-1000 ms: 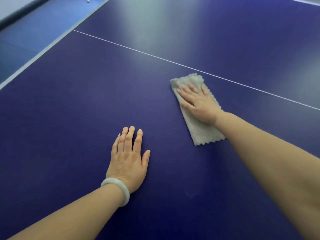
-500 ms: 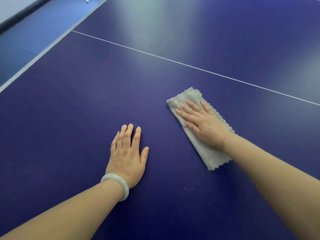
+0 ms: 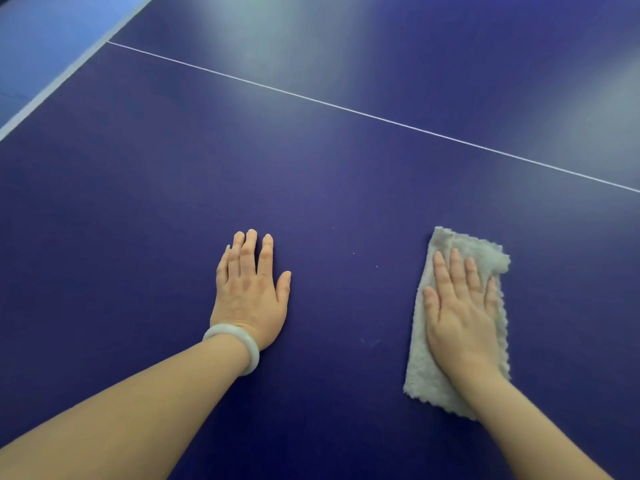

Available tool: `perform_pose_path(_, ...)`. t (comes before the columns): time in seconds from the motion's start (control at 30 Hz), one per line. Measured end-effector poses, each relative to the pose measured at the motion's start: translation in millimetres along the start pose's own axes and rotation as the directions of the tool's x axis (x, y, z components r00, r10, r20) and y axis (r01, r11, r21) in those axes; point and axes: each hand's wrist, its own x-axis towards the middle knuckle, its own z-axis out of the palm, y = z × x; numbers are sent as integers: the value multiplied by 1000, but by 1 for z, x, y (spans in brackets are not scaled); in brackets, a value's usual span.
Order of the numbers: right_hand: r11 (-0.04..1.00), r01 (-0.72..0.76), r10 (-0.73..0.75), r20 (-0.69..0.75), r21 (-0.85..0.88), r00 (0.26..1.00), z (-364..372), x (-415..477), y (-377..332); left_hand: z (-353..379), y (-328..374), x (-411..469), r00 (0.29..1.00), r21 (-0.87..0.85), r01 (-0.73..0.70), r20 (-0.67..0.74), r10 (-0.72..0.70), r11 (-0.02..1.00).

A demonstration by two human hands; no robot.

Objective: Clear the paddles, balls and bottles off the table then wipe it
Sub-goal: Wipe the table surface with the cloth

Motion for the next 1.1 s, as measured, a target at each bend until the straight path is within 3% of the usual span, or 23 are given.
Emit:
perform_pose_path(0.1,995,-98,98,-5,-6,995,13,5,-37,0,0,0,1000,1,-6,-6,6,1000)
perform_pose_path(0.23,997,-81,81,31,-6,996,10,38,-53,1,1,0,1000,-15,-11,-5,11,1000)
perform_pose_path(0.43,968,-249,249,0,17,969,15,-56,-34,1,-1,-1,1000,-6,-26,-7,26,1000)
perform_pose_path(0.53,967,-253,252,-34,-21,967,25,-90,-62,1,0,-1,999,5,-32,-9,32,999)
perform_pose_path(0.7,973,-231,230,-58,-12,971,28,-40,-120,-2,0,0,999,-10,-47,10,47,999)
perform_pose_path(0.83,965,-262,263,-70,29,962,29,-15,-135,-4,-5,-1,996,-63,-83,20,85,994)
perform_pose_path(0.93,965,-263,264,-87,19,961,30,-15,-134,-10,-18,0,985,-231,-159,27,170,960)
perform_pose_path(1.0,964,-266,267,-77,23,961,31,-15,-134,-12,-37,0,975,-282,-222,-50,217,933)
perform_pose_path(1.1,963,-267,269,-94,28,959,32,-15,-133,-11,-81,6,974,-132,-173,-169,150,976)
